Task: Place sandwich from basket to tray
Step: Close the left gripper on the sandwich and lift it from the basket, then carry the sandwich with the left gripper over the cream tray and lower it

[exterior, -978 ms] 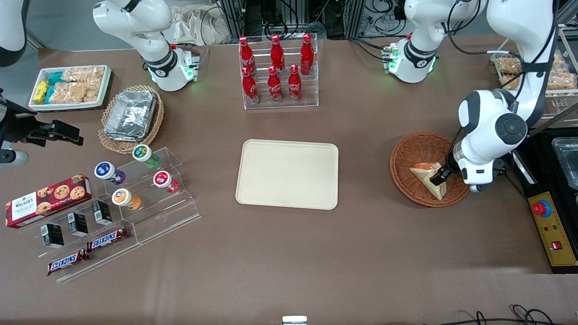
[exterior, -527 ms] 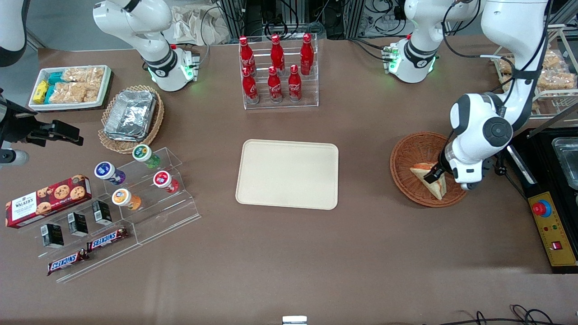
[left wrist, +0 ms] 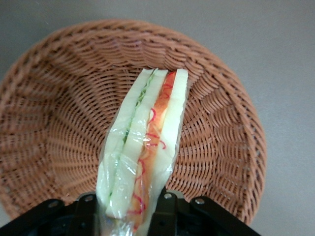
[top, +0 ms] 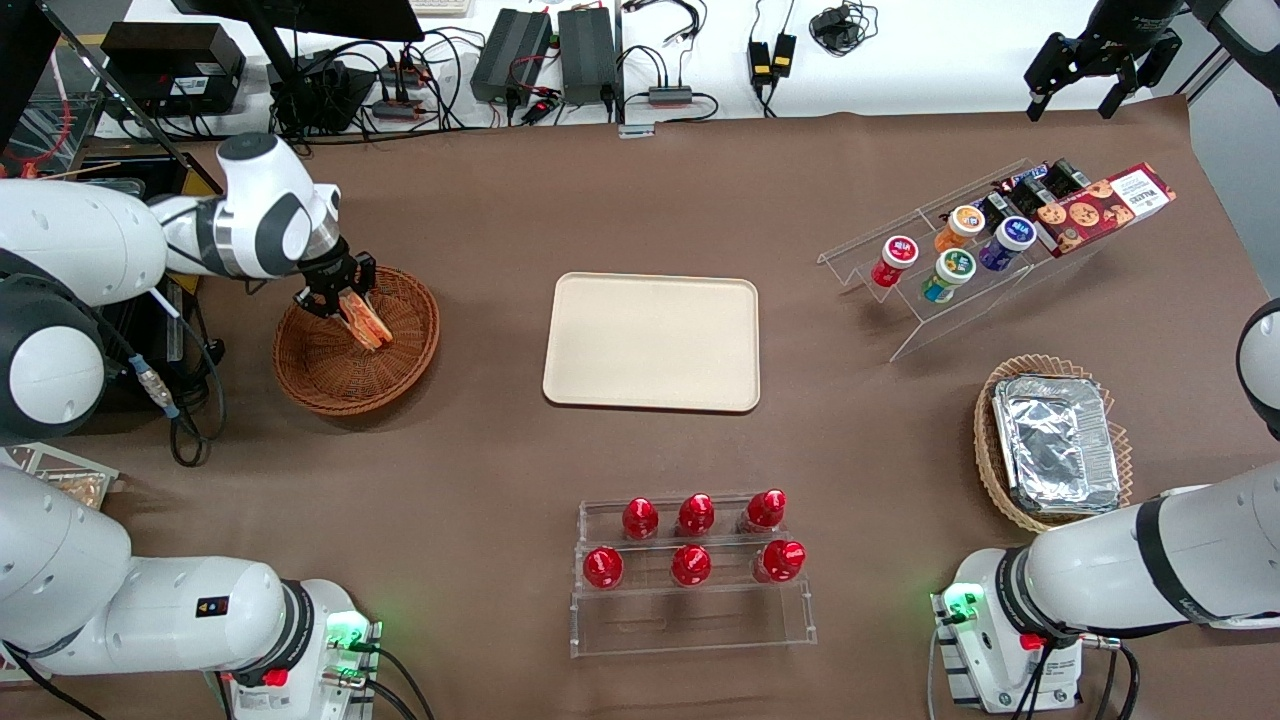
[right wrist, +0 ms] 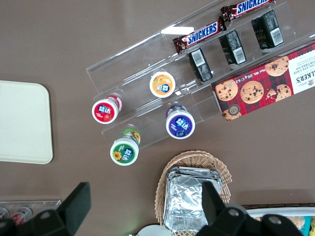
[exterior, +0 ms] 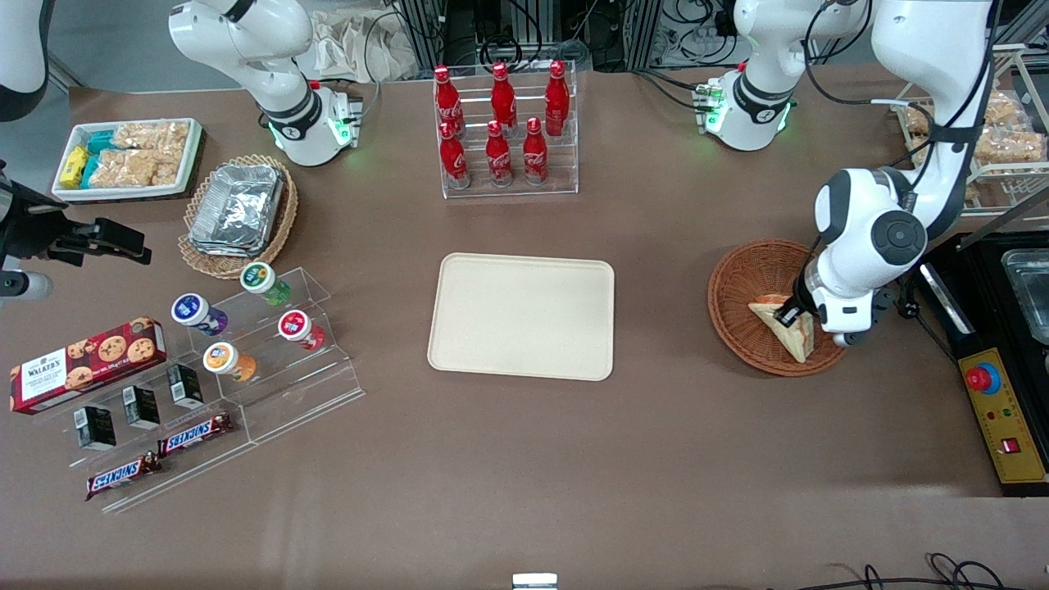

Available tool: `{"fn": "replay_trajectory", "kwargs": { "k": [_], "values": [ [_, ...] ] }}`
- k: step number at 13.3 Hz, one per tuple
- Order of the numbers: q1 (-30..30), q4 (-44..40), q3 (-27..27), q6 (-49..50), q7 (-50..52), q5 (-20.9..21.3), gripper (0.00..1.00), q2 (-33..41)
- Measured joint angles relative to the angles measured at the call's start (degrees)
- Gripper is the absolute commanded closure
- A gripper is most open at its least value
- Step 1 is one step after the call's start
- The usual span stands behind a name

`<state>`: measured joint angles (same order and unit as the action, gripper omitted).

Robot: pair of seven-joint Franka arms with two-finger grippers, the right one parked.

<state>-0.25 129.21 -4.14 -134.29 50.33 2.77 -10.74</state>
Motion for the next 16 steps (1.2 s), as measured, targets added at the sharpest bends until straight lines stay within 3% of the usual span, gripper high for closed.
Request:
{"fn": "replay_trajectory", "kwargs": {
  "k": [3, 9, 12, 16],
  "values": [
    [0.0, -10.8, -0.2, 17.5, -3.7, 2.2, 1.00, 1.7],
    [0.0, -31.5, -2.8, 43.6, -23.1, 1.6, 1.00, 6.9],
    [0.3, -38.6, -7.9, 46.0, -20.8, -1.5, 1.00, 6.6],
    [1.7, -39.0, -16.1, 40.3, -14.1, -4.5, 1.00, 3.4]
  ]
}}
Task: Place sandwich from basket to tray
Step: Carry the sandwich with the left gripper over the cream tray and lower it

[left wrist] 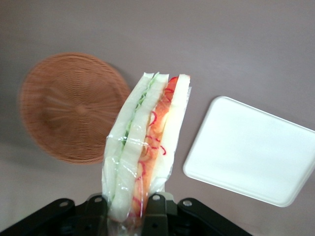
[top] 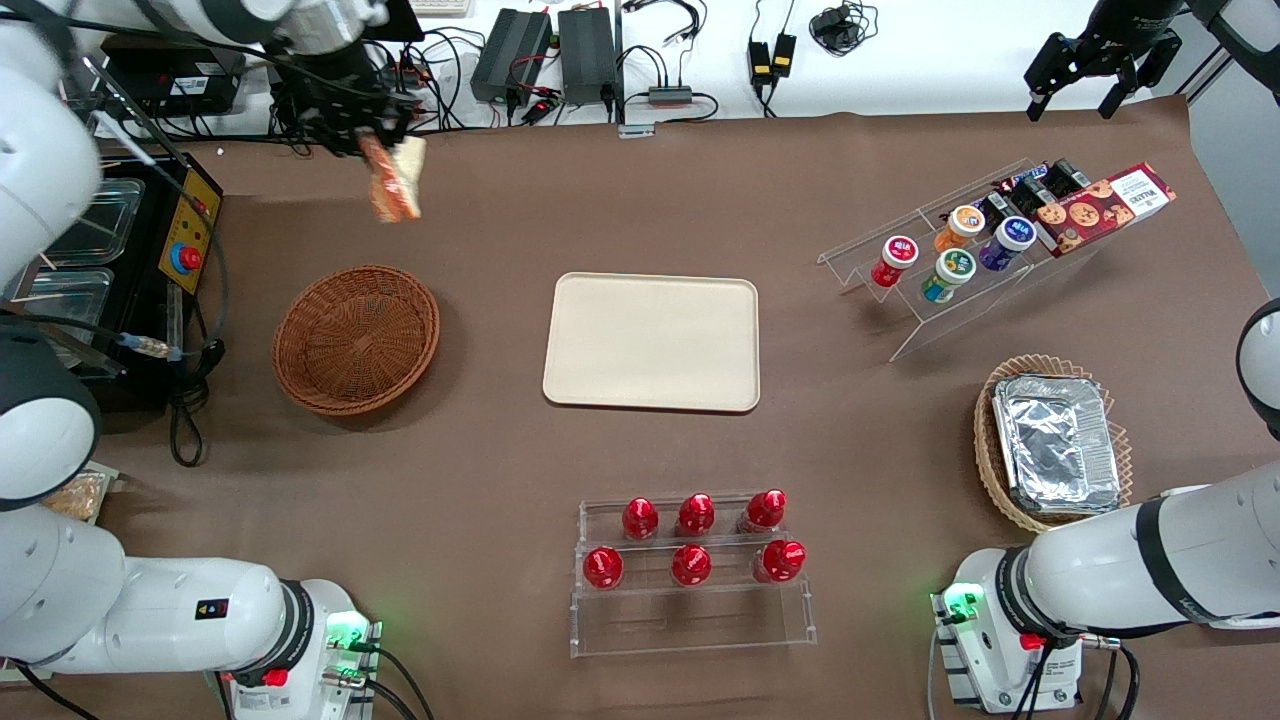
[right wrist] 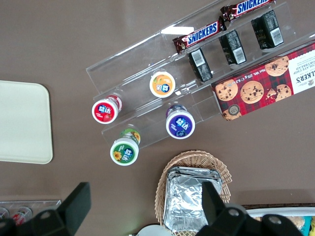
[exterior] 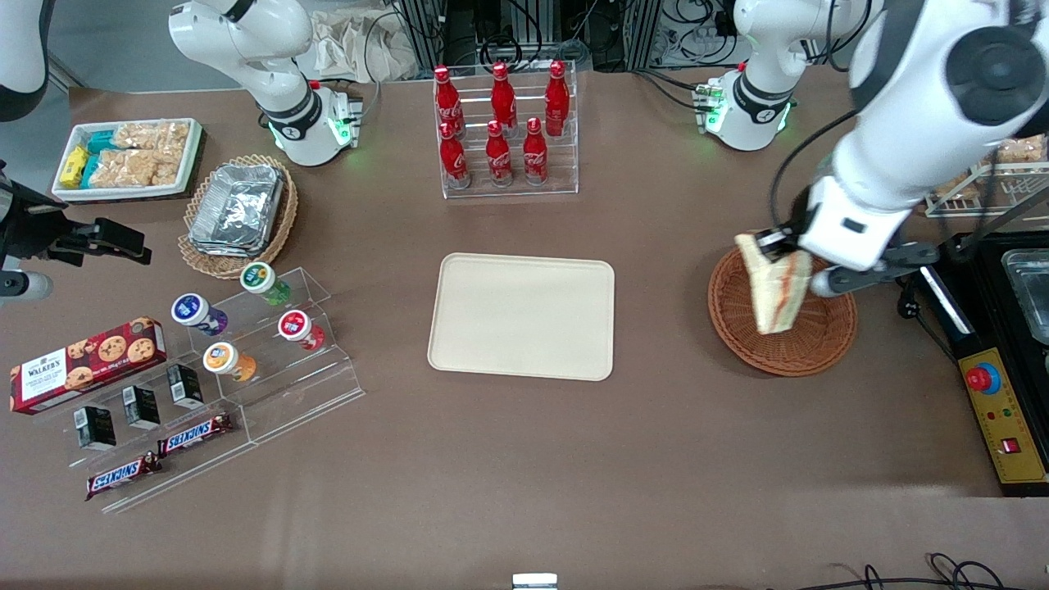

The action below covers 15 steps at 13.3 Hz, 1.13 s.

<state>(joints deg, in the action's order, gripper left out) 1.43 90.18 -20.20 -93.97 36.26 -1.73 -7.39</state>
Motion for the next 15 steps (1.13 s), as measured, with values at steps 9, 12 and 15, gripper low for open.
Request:
{"fn": "replay_trajectory", "kwargs": {
  "k": [9, 12, 15],
  "values": [
    [13.0, 6.2, -2.4, -23.0, 7.5, 4.3, 1.00, -17.6],
    [16.4, 6.3, -2.4, -27.3, 14.0, 10.3, 1.00, -23.6],
    [16.8, 6.3, -2.3, -29.0, 14.6, 12.2, 1.00, -26.6]
  ]
}}
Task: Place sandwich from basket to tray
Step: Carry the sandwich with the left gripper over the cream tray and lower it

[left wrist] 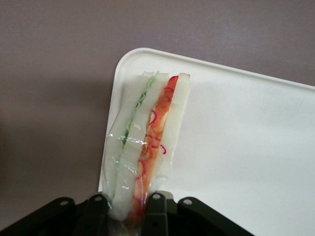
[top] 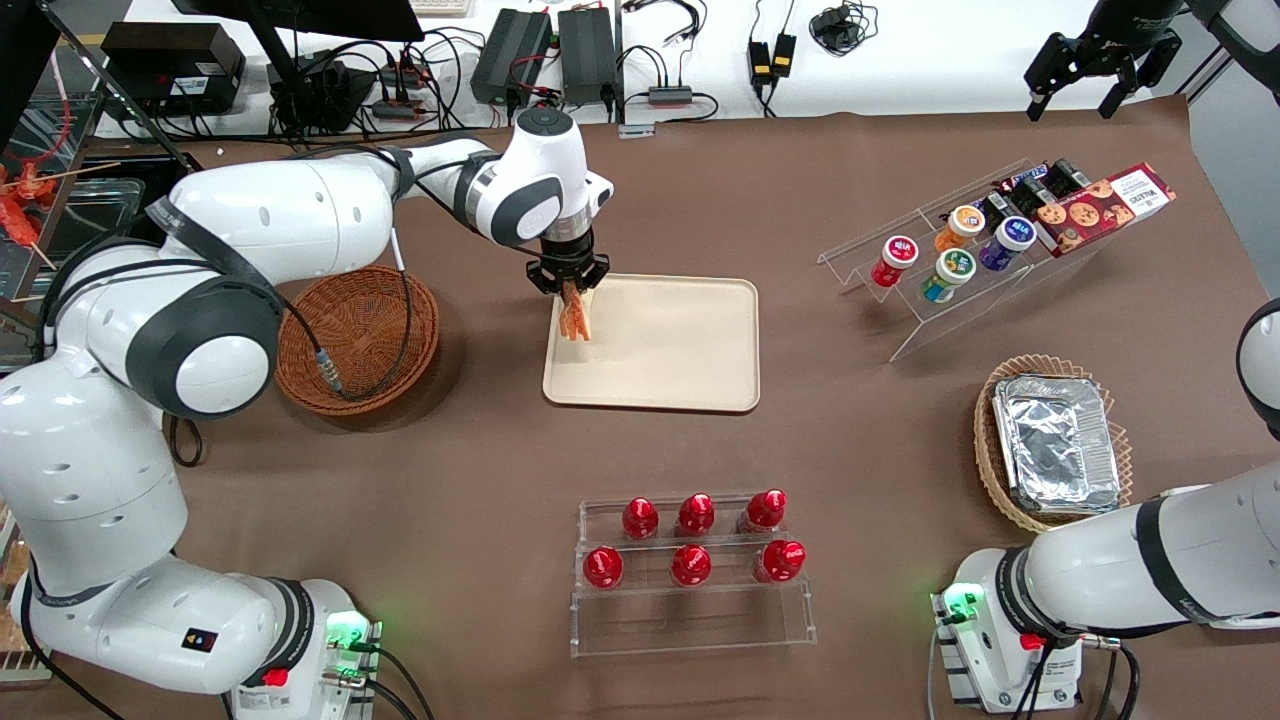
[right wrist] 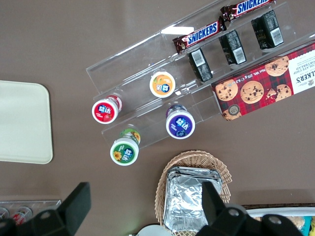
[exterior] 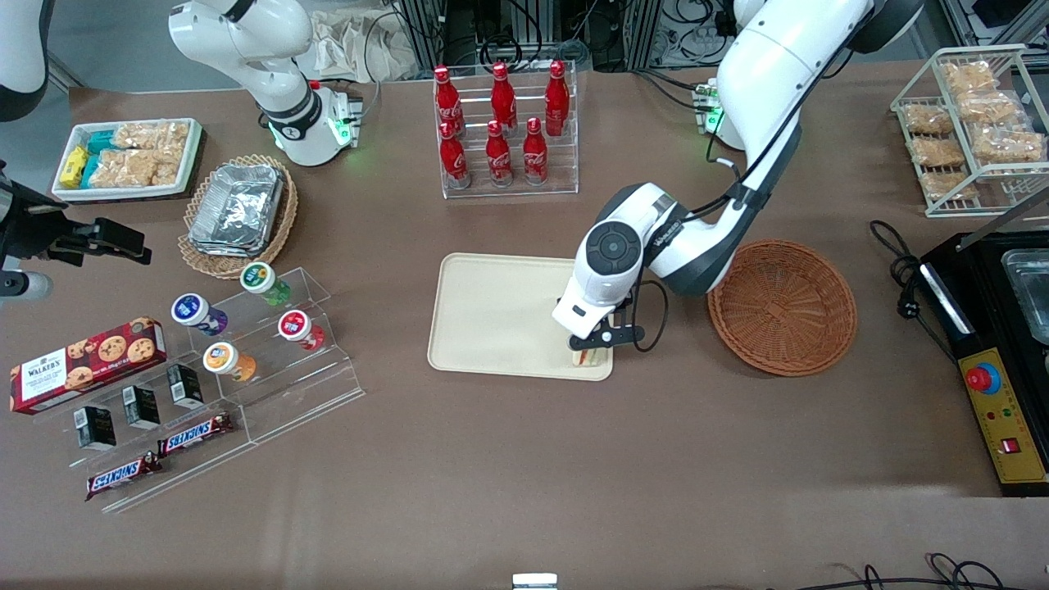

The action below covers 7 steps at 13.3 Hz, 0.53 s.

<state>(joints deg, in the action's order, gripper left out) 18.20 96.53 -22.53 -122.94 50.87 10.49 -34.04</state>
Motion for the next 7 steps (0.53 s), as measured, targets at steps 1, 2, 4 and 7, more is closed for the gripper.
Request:
{"fn": "replay_trajectory", "kwargs": {
  "k": [1, 2, 4, 7],
  "values": [
    [0.0, 0.1, 0.0, 0.0, 0.0, 1.3, 0.90, -0.7],
    [0.0, 0.2, 0.0, 0.0, 0.2, 2.6, 0.22, -1.4],
    [0.1, 0.2, 0.0, 0.0, 0.3, 3.7, 0.00, -2.7],
    [0.4, 0.1, 0.0, -0.2, 3.4, 4.0, 0.00, -3.2]
  ]
}}
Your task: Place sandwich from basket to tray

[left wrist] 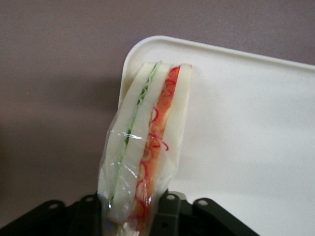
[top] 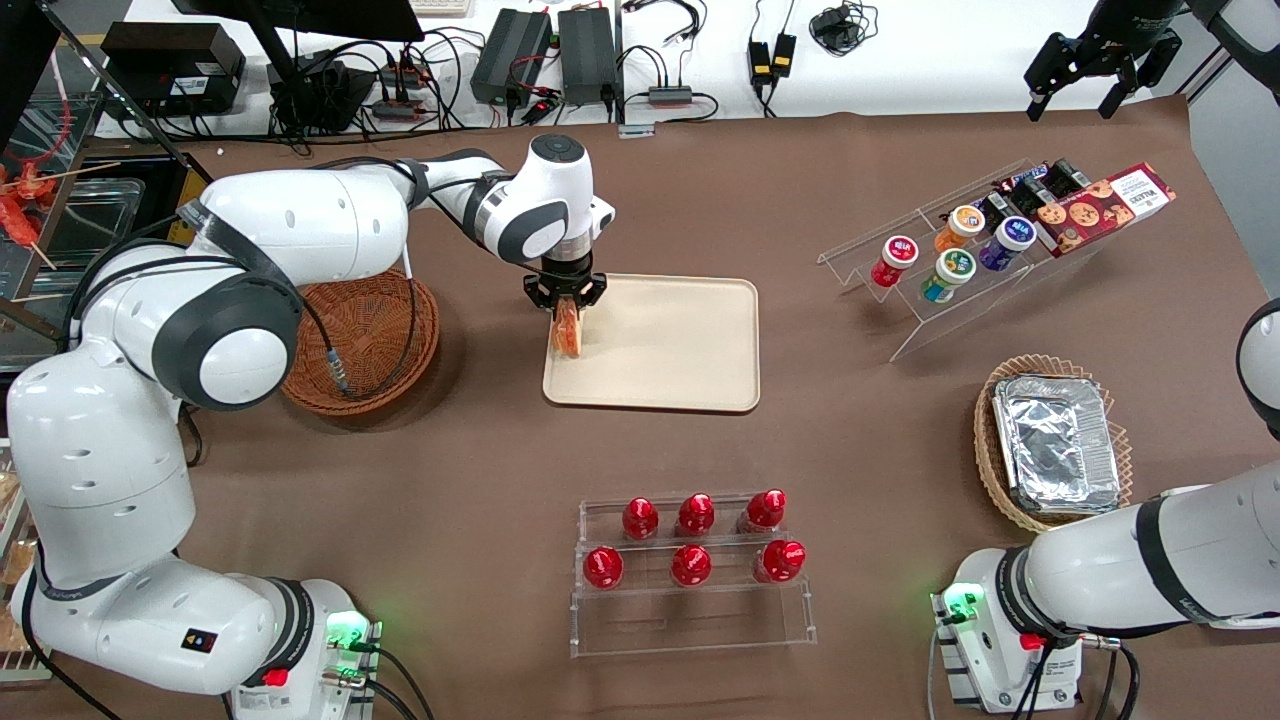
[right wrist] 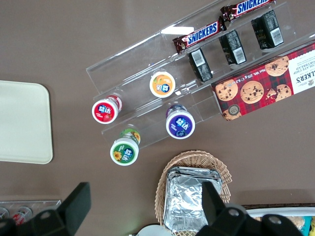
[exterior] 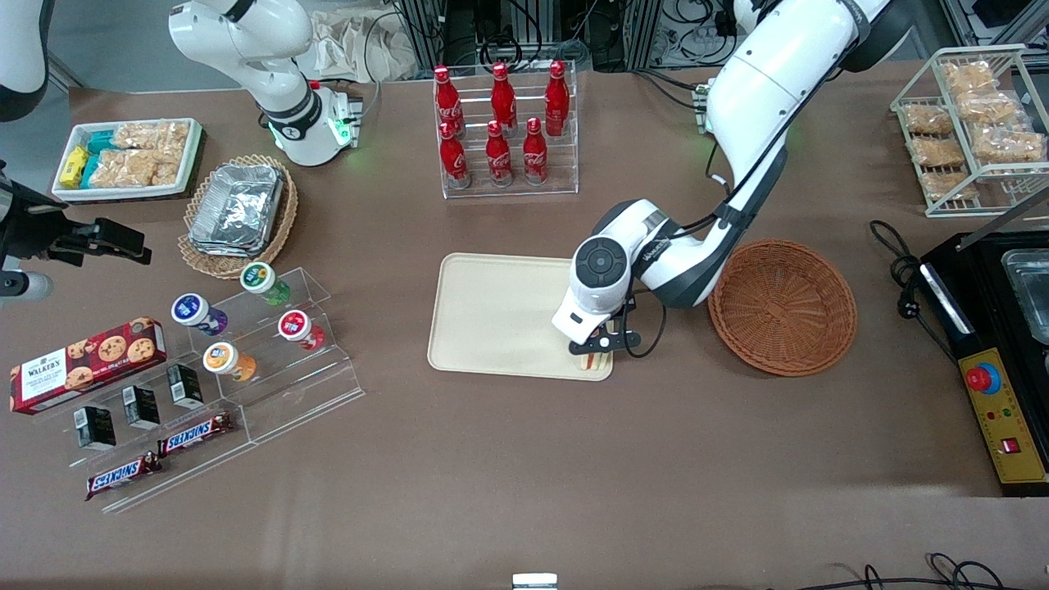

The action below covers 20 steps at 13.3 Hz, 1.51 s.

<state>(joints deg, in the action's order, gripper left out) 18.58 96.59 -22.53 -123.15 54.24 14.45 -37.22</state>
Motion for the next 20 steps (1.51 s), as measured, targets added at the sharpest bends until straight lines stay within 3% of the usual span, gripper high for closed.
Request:
{"fn": "replay_trajectory", "kwargs": {
  "k": [8, 12, 15, 20],
  "values": [
    [-0.4, -5.1, 0.1, 2.3, 11.9, 0.0, 0.00, 1.7],
    [-5.2, -6.6, 0.4, 8.6, 11.8, -1.4, 0.00, 6.8],
    [-7.3, -7.4, 3.1, 14.9, 4.7, -7.2, 0.00, 16.0],
    [-7.0, -6.9, 17.1, 25.0, -21.2, -10.3, 0.00, 27.2]
  ]
}}
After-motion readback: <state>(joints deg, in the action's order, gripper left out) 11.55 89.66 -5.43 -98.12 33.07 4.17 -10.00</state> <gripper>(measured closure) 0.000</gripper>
